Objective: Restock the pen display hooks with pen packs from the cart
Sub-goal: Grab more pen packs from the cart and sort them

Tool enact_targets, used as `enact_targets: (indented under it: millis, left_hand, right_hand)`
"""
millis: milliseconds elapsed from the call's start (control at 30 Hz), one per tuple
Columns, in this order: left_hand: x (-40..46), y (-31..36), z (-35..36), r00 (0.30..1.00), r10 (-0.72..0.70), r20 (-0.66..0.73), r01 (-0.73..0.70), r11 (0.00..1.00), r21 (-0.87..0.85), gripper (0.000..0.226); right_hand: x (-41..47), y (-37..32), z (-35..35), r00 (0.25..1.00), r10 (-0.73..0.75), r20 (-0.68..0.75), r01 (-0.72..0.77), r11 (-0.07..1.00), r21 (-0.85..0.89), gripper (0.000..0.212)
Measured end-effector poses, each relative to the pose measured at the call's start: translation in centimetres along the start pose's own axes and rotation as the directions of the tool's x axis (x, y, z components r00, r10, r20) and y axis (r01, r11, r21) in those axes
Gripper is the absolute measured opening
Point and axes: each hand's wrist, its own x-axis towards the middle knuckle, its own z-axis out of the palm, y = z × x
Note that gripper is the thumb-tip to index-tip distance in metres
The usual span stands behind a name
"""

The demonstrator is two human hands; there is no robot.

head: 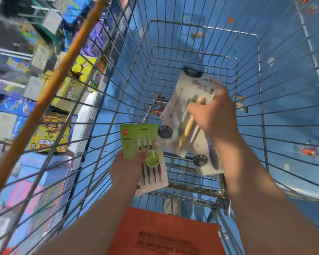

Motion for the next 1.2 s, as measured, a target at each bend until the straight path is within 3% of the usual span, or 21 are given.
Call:
enact_targets:
  millis: [100,167,300,400,500,600,700,833,900,967,1067,1200]
  left_hand:
    - [0.4,0.0,0.3,0.995,0.044,0.087,-0.039,0.998,-0.048,0.030]
    - [0.2,0.4,0.7,0.987,0.063,0.149,-0.053,0.996,-0.069,0.025]
    - [-1.0,1.4,1.1,0.963,0.038,0.267,0.024,0.974,-0.225,0.045]
    - [-1.6,1.1,1.2,0.912,0.152,0.382,-0.061,0.969,-0.240,0.043]
    - [-1.1,0.2,1.2,0.908,0.137,0.396,-0.013,0.954,-0.300,0.043]
    - [-0.9,-0.1,1.3,0.921,0.107,0.374,0.015,0.951,-0.308,0.055]
    - [-0.4,-0.5,1.6,0.929,0.066,0.364,0.032,0.966,-0.257,0.056]
    - [-0.1,-0.6,1.5,0.938,0.054,0.343,0.062,0.946,-0.318,0.066]
    - [0.0,-0.9,1.3,0.943,0.047,0.331,0.072,0.938,-0.338,0.058]
    - [0.1,-1.0,1.1,0.937,0.058,0.345,0.063,0.942,-0.331,0.050]
    - [-0.2,-1.3,1.2,0.915,0.062,0.399,0.066,0.952,-0.300,0.042]
    - [-0.5,-1.1,1.6,0.878,0.008,0.478,0.166,0.933,-0.320,0.032]
  right_hand:
    - [-0.8,-0.4,0.2,0.937,0.085,0.338,-0.033,0.987,-0.158,0.030]
    - [-1.5,-0.5,1.1,0.867,0.159,0.472,-0.048,0.970,-0.238,0.038]
    - [-2.8,0.3,2.5,0.841,0.274,0.466,-0.133,0.940,-0.314,0.039]
    - [-3.1,1.4,3.1,0.830,0.280,0.483,-0.153,0.946,-0.287,0.042]
    - [-3.2,2.0,3.1,0.797,0.269,0.541,-0.131,0.951,-0.279,0.043]
    - [-3.2,2.8,3.1,0.815,0.294,0.499,-0.168,0.945,-0.282,0.021]
    - [-3.2,3.8,3.5,0.863,0.323,0.389,-0.207,0.927,-0.313,0.022]
    - [-2.8,4.1,2.6,0.978,0.179,0.106,-0.114,0.887,-0.447,0.017]
    - [-2.3,4.1,2.0,0.988,0.151,0.039,-0.125,0.918,-0.376,0.019]
    - [-1.9,3.7,2.4,0.980,0.198,0.031,-0.185,0.953,-0.240,0.020]
    - [-2.1,3.2,3.7,0.959,0.242,0.146,-0.245,0.969,0.006,0.013]
    - [-3.0,4.5,4.8,0.962,0.189,0.199,-0.194,0.981,0.008,0.018]
